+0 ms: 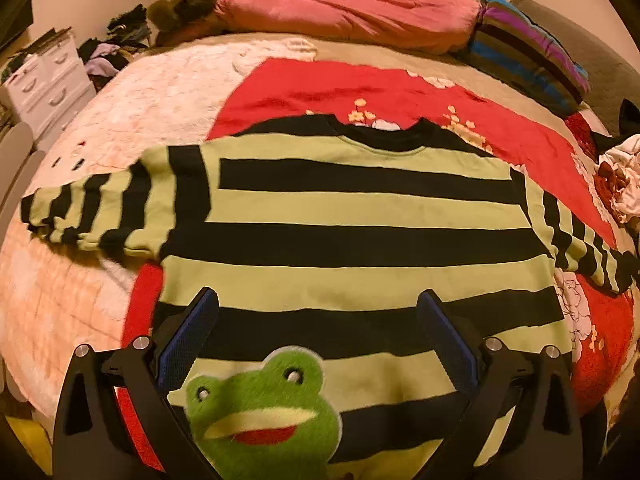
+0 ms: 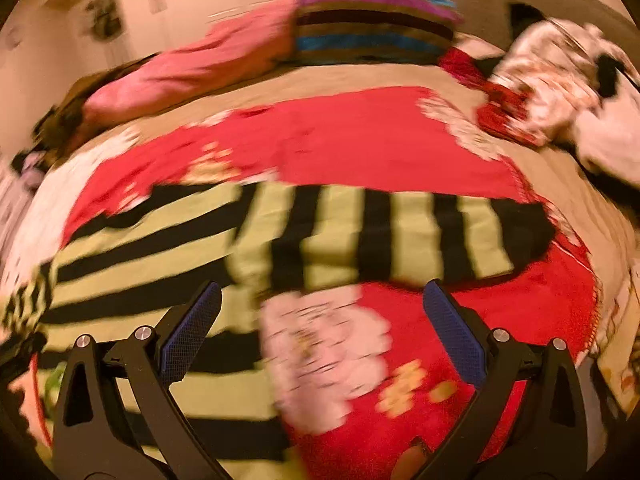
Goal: Fold small clothes
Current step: 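Move the right gripper to the black sleeve cuff and grasp it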
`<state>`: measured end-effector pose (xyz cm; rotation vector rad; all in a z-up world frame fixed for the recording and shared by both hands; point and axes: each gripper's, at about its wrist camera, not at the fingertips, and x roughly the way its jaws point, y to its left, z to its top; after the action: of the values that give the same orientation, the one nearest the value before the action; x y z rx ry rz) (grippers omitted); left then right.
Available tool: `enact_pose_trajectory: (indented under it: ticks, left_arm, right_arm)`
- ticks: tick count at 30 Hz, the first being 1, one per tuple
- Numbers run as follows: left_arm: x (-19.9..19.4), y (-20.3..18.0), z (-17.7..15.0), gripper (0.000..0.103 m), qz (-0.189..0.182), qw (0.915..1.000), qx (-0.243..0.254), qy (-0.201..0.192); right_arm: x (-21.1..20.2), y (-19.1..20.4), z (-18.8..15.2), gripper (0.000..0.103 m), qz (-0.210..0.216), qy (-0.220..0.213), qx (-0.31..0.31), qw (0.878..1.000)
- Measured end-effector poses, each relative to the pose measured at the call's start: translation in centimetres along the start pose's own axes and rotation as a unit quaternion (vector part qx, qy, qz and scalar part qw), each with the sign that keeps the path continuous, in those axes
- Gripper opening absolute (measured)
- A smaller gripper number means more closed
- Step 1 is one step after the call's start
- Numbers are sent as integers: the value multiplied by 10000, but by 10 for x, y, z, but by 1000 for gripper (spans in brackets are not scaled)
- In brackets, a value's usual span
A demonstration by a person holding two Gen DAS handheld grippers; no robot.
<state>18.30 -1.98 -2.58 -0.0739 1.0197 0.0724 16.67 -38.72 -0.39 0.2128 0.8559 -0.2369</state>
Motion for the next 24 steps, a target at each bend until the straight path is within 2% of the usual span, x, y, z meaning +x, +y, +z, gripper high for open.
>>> enact_pose_trajectory:
  ticks: [5, 7, 11, 13, 18, 21, 24]
  left_arm:
    - [18, -5, 7, 99, -35, 10000, 49, 54]
    - [24, -6, 9, 99, -37, 10000, 45, 76]
    - [31, -10, 13, 99, 5, 9999, 118, 73]
    - [35, -11, 15, 99, 20, 9999, 118, 75]
    - [39, -14, 23, 99, -82, 9999, 63, 73]
    - [39, -26, 29, 99, -286, 9995, 133, 30]
    - [41, -41, 32, 99, -363, 9989, 285, -40]
  right_arm:
    - [28, -81, 18, 95, -610, 55, 880, 9942]
    - [39, -119, 21, 95, -927, 103, 1331, 9867]
    - [57, -180, 20, 95, -1238, 241, 1949, 9727]
    - [66, -206, 19, 95, -1253, 303, 2186, 9673]
    - [82, -235, 17, 95, -1084, 465, 2592, 9586]
    - [87, -238, 22, 95, -1053, 429, 2516, 9611]
    - [96, -240, 26, 95, -827, 448, 2526, 9630]
